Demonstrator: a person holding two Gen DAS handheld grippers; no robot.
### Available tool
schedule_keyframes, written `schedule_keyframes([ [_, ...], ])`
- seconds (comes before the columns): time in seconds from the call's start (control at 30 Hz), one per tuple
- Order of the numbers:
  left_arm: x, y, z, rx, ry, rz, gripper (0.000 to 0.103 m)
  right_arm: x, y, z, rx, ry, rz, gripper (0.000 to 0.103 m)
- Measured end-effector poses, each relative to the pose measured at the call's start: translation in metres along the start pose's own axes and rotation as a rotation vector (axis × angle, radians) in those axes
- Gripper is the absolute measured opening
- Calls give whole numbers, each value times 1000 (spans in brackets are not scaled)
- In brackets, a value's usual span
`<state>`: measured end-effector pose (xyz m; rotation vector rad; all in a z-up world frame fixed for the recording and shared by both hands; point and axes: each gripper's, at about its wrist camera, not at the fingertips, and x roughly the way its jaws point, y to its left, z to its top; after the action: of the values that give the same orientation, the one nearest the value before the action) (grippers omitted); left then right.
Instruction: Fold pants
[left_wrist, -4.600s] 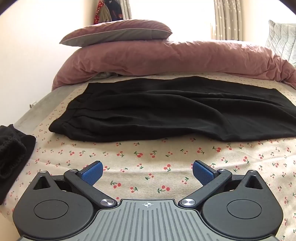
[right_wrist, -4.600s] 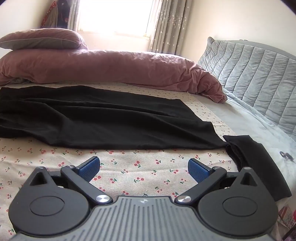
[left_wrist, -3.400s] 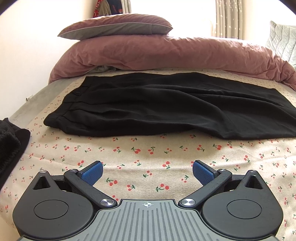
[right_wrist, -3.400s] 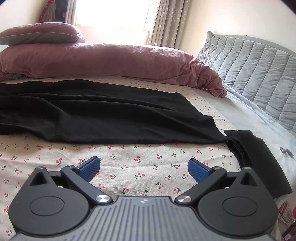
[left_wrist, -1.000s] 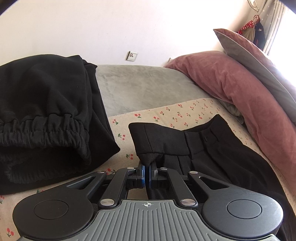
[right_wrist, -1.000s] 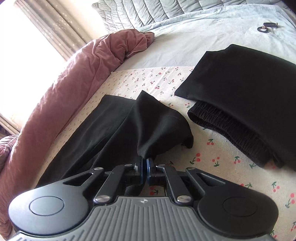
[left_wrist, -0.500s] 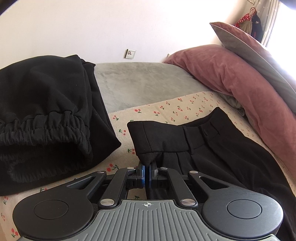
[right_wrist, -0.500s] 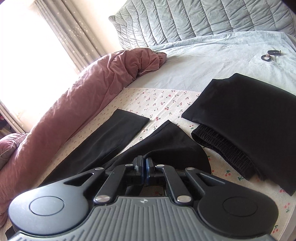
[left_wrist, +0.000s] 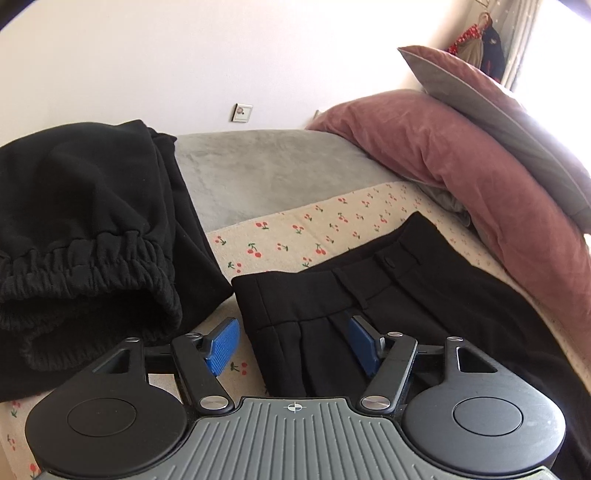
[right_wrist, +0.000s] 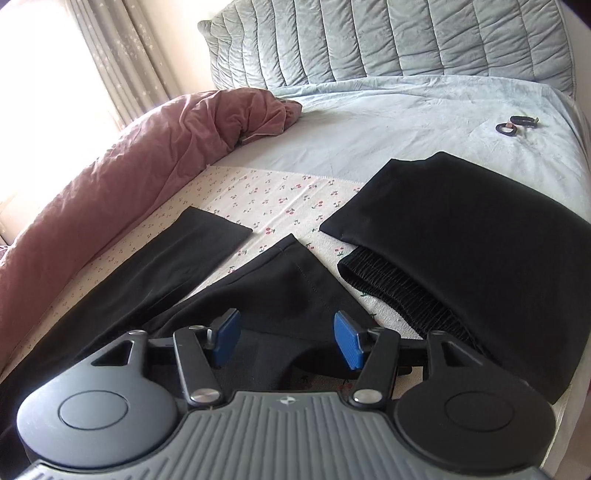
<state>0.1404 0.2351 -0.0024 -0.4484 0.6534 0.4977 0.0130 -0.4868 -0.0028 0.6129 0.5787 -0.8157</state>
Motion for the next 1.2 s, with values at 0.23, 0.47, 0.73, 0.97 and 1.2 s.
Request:
schedule_keyframes([
  [0.23, -26, -49, -19, 308, -155, 5, 66, -15, 47, -16, -208, -68, 73, 55],
  [0.47, -45, -104, -55, 565, -176, -123, 68, -6, 96, -48, -362, 44, 187, 56],
  [0.73, -24, -116, -53, 623, -117, -148, 69, 11, 108, -51, -416, 88, 164, 56],
  [0.97, 32, -141, 0, 613, 3, -231, 76, 59, 129, -4, -381, 119, 179, 57],
  [1.2, 115, -209, 58, 641, 102, -265, 93, 160, 164, 85, -229, 189, 189, 63],
])
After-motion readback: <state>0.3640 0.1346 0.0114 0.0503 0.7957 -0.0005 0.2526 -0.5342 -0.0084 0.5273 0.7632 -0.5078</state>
